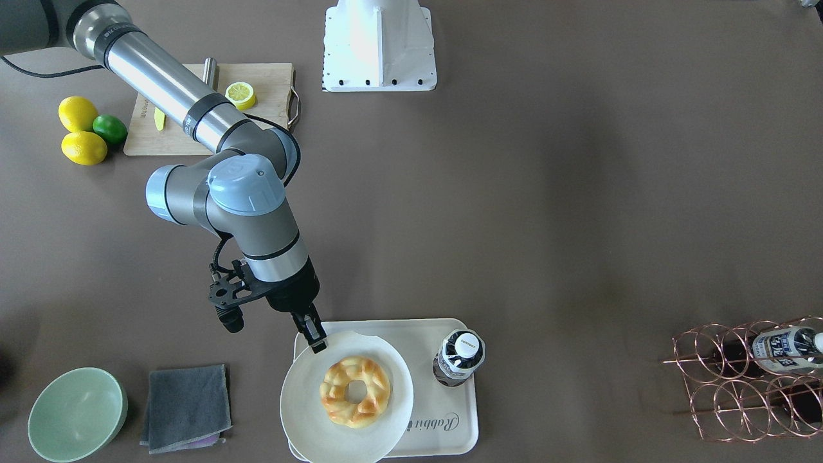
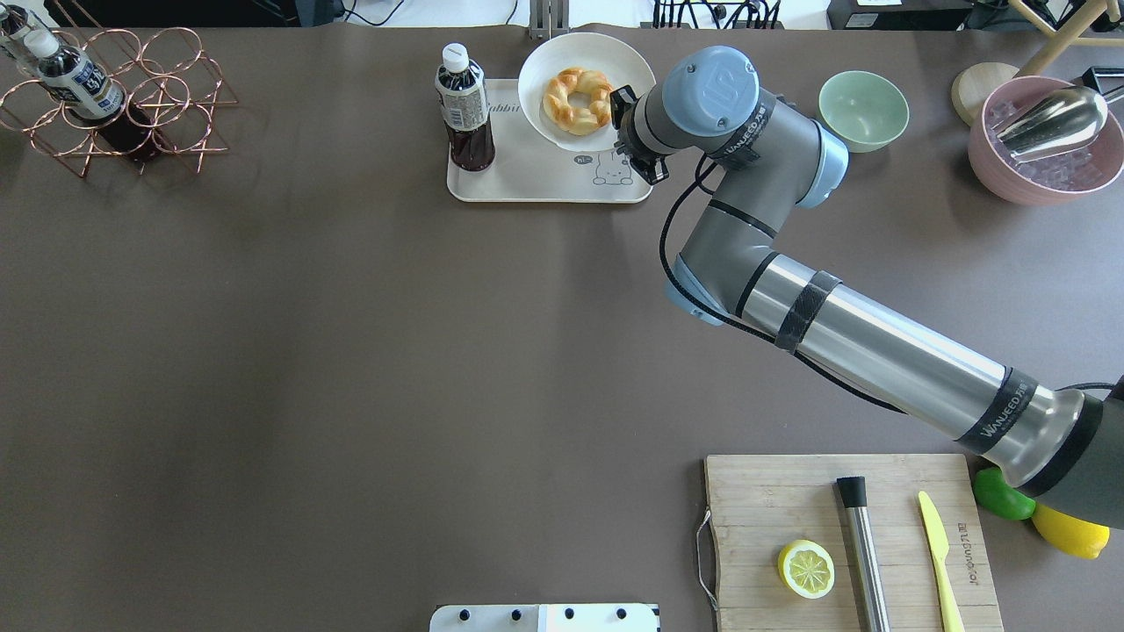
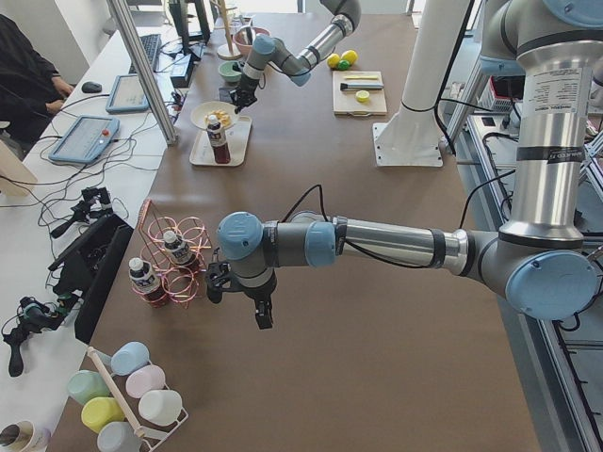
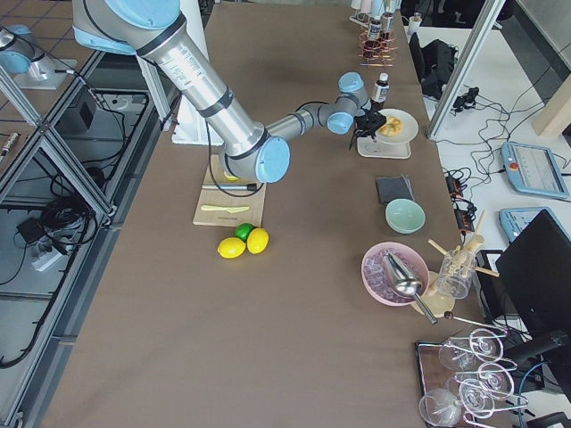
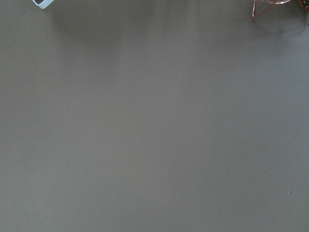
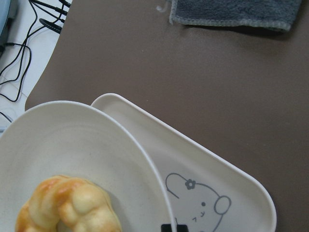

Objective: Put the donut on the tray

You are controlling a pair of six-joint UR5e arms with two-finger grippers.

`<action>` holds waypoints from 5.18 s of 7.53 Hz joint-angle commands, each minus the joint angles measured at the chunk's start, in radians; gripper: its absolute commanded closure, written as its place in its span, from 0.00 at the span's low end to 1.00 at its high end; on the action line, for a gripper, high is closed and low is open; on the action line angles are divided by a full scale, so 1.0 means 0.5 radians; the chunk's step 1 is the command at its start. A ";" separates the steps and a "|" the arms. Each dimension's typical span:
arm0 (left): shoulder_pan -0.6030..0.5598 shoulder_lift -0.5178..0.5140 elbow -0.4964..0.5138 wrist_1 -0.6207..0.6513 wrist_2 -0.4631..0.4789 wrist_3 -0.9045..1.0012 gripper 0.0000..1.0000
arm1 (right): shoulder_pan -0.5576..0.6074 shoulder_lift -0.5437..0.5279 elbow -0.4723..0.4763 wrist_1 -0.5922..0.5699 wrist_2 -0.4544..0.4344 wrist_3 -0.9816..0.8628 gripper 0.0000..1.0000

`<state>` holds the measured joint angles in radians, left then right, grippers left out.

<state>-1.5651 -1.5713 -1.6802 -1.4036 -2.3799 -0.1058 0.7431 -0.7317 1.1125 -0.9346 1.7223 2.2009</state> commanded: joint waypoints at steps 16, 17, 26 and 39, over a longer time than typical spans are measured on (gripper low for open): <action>0.001 -0.002 -0.002 0.000 0.001 0.000 0.02 | 0.038 -0.009 0.127 -0.021 0.119 -0.039 0.01; 0.001 -0.005 -0.002 -0.003 0.001 0.000 0.02 | 0.087 -0.040 0.204 -0.054 0.208 -0.066 0.01; 0.001 -0.002 -0.002 -0.003 0.001 -0.003 0.02 | 0.425 -0.795 1.618 -1.984 0.464 -2.044 0.01; 0.001 -0.020 -0.002 0.003 -0.005 0.009 0.02 | 1.643 -1.571 0.824 -1.407 1.485 -4.672 0.01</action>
<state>-1.5647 -1.5801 -1.6803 -1.4020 -2.3805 -0.1014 1.5413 -1.5220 1.5259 -1.6562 2.4557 -0.1343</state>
